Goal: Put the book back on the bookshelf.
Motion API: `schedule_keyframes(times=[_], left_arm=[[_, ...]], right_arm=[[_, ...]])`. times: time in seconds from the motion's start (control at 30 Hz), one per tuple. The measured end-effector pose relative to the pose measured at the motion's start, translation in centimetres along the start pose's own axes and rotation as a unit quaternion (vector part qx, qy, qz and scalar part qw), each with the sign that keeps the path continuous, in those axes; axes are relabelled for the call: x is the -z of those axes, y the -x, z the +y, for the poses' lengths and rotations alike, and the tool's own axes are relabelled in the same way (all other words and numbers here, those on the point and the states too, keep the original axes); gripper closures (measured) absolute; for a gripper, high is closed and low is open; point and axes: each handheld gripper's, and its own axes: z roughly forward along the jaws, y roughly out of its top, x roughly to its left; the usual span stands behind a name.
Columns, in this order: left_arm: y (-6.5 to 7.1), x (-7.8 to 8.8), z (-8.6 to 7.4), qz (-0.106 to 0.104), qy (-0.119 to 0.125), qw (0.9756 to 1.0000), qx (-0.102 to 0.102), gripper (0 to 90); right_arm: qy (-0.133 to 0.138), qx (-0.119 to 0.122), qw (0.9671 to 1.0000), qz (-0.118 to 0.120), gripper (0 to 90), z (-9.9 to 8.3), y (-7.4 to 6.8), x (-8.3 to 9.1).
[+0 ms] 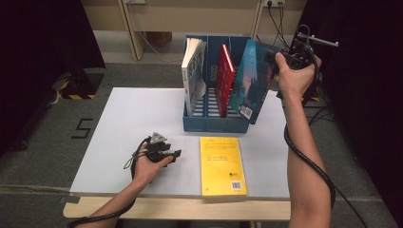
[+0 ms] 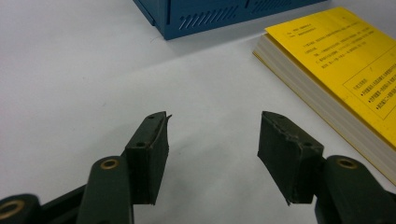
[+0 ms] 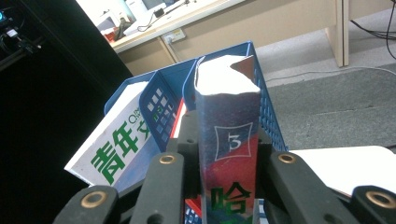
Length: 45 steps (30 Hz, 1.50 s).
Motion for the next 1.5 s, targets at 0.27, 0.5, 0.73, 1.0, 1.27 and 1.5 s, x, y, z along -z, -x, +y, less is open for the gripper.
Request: schedule_keyframes(times=[0.27, 0.5, 0.73, 1.0, 1.27, 1.5], left_arm=[[-0.1, 0.1, 0.0, 0.003, 0.001, 1.0000, -0.002, 42.3], [-0.3, 0.2, -0.2, 0.005, 0.000, 1.0000, 0.002, 42.3], [-0.4, 0.3, -0.3, 0.008, 0.003, 0.9999, 0.006, 42.3], [-0.4, 0.3, -0.4, 0.009, 0.003, 0.9999, 0.005, 42.3], [-0.5, 0.5, -0.3, 0.009, 0.003, 0.9999, 0.007, 42.3], [-0.8, 0.6, -0.5, 0.010, 0.002, 0.9999, 0.009, 42.3]], right_arm=[[0.006, 0.007, 0.9999, -0.008, 74.9, -0.1, -0.3, -0.4], [0.011, 0.016, 0.9997, -0.015, 74.9, -0.1, -0.5, -0.8], [0.015, 0.023, 0.9995, -0.018, 74.9, -0.1, -0.8, -1.1], [0.012, 0.037, 0.9992, -0.012, 74.9, -0.2, -1.7, -1.1], [0.012, 0.038, 0.9992, -0.010, 74.9, -0.2, -2.1, -1.6], [0.011, 0.037, 0.9991, -0.014, 74.9, -0.3, -1.8, -2.3]])
